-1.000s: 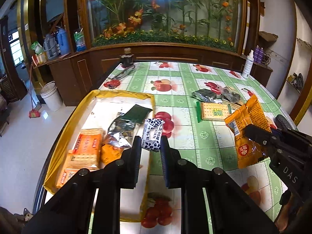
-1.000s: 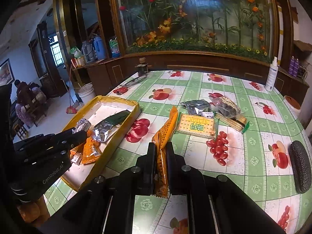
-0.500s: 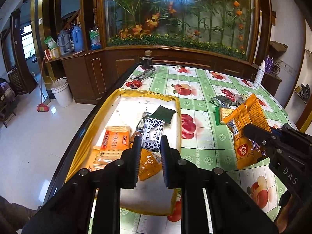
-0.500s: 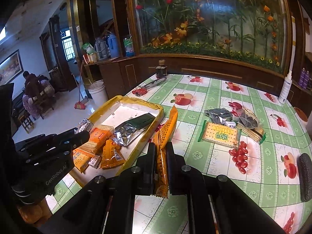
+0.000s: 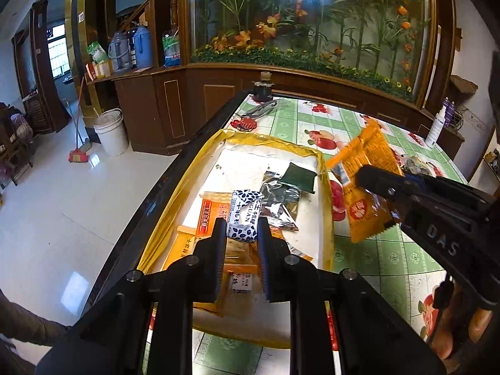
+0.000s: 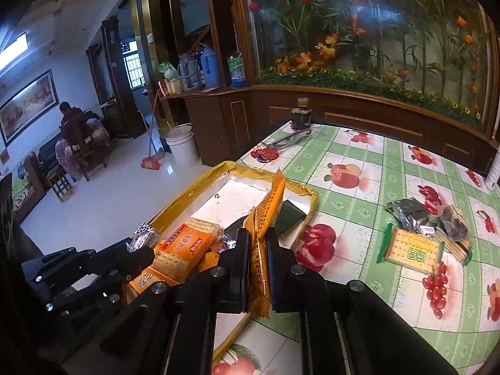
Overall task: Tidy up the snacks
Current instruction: 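Carry the white-black packet and orange chip bag over the yellow tray with both tools, then open both tools to release the packet and chip bag into the tray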
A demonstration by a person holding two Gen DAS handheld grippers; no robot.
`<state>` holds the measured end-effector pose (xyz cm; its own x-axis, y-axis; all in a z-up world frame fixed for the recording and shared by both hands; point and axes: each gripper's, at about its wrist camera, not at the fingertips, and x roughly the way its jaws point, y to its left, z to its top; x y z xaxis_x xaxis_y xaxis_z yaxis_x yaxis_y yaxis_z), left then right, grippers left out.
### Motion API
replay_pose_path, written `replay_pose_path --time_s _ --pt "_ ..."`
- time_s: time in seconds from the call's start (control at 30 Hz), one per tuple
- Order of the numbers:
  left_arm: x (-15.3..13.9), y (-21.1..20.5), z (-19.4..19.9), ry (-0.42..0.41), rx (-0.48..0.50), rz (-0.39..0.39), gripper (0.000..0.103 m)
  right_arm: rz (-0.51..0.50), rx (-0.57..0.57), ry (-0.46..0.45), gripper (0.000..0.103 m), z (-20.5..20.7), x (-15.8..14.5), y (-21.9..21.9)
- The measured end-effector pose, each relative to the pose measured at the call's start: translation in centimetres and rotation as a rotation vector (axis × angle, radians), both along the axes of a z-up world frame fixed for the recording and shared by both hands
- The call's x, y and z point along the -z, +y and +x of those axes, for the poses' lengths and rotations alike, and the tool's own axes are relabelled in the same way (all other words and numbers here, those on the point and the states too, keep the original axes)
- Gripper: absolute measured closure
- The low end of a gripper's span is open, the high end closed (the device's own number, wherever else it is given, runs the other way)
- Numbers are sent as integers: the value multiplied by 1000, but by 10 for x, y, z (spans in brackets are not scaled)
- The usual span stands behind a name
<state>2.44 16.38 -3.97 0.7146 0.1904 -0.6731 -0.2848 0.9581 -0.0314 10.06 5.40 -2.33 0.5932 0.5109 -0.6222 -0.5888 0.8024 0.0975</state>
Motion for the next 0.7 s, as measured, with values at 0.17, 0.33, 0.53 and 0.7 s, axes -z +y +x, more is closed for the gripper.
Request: replay_pose_path --time_s 0.17,0.33,0.53,0.7 --pt "14 7 10 32 -3 -11 86 -4 -21 42 93 20 20 26" --pt "24 11 19 56 -8 -15 86 -15 -34 67 93 36 35 40" --pt "33 16 28 77 -17 -20 86 -17 -44 86 93 51 46 49" --pt "38 17 31 90 -18 -19 86 -19 -52 98 93 57 52 53"
